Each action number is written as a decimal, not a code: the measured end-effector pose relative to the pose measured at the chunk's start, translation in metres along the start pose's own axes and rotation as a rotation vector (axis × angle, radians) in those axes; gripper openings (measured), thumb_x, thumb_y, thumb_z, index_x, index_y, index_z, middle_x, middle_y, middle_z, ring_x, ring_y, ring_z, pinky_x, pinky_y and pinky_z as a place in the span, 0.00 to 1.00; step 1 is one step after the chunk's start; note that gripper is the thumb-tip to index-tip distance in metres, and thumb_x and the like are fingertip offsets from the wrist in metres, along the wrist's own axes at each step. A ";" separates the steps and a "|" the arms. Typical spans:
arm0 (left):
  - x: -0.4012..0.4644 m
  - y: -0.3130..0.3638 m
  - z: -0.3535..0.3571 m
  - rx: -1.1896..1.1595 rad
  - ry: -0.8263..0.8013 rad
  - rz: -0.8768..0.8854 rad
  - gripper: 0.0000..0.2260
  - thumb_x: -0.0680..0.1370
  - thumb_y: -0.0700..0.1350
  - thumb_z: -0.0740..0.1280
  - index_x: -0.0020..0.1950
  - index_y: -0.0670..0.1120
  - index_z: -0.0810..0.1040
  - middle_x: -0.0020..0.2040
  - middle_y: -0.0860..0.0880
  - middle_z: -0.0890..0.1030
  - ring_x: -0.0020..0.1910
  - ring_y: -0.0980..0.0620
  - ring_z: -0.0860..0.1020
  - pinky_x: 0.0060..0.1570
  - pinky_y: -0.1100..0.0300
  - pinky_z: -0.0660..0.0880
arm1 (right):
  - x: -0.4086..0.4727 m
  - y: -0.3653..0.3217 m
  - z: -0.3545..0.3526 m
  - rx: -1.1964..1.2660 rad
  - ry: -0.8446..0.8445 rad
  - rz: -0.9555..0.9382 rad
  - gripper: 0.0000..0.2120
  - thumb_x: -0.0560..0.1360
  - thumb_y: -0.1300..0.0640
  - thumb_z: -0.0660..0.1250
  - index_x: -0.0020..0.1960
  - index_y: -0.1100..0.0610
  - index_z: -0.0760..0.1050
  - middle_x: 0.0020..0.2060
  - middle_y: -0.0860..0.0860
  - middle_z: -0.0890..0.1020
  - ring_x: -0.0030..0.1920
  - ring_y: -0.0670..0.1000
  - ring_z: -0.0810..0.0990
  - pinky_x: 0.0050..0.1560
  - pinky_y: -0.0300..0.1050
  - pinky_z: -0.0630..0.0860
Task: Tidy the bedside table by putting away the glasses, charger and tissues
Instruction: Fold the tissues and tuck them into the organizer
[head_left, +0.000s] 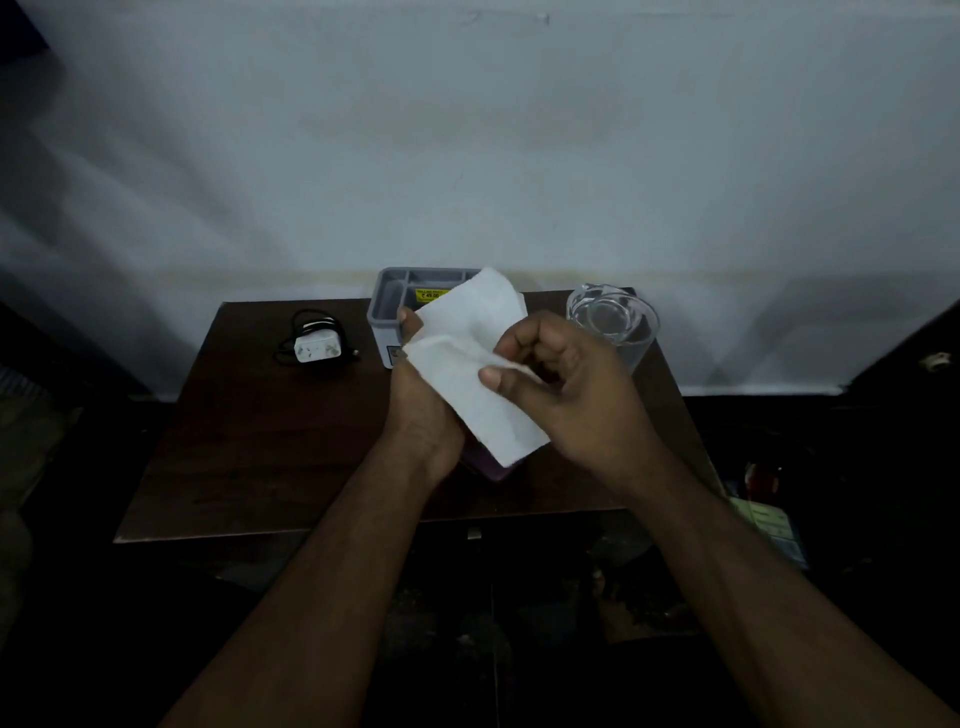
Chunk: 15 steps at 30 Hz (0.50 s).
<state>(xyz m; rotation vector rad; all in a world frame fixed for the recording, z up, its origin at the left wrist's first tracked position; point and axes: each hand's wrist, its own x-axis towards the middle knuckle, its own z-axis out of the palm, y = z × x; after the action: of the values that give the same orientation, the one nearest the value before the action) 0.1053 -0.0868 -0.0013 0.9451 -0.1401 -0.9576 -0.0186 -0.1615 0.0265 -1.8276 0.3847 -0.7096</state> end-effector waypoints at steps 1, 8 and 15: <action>0.001 0.000 -0.001 0.010 -0.014 -0.003 0.30 0.84 0.65 0.50 0.57 0.47 0.84 0.51 0.42 0.87 0.51 0.42 0.85 0.52 0.47 0.82 | 0.001 0.000 -0.002 0.054 0.029 0.009 0.08 0.75 0.61 0.76 0.50 0.54 0.80 0.45 0.46 0.86 0.46 0.48 0.84 0.45 0.38 0.78; 0.003 -0.002 -0.003 -0.005 0.011 0.003 0.25 0.83 0.63 0.55 0.67 0.48 0.79 0.61 0.44 0.85 0.55 0.45 0.86 0.49 0.49 0.84 | 0.007 0.005 -0.021 0.196 0.215 0.084 0.08 0.79 0.61 0.71 0.58 0.57 0.81 0.50 0.45 0.88 0.52 0.47 0.87 0.49 0.40 0.82; 0.009 -0.009 -0.009 0.175 0.214 -0.031 0.06 0.81 0.47 0.69 0.57 0.51 0.81 0.57 0.48 0.86 0.57 0.45 0.84 0.56 0.45 0.81 | 0.011 0.012 -0.019 0.210 0.411 0.161 0.04 0.80 0.59 0.69 0.53 0.53 0.82 0.49 0.48 0.88 0.52 0.50 0.87 0.52 0.47 0.83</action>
<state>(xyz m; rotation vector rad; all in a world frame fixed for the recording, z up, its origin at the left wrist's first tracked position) 0.1088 -0.0899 -0.0158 1.2080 -0.0283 -0.8761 -0.0216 -0.1866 0.0229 -1.4312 0.6901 -0.9752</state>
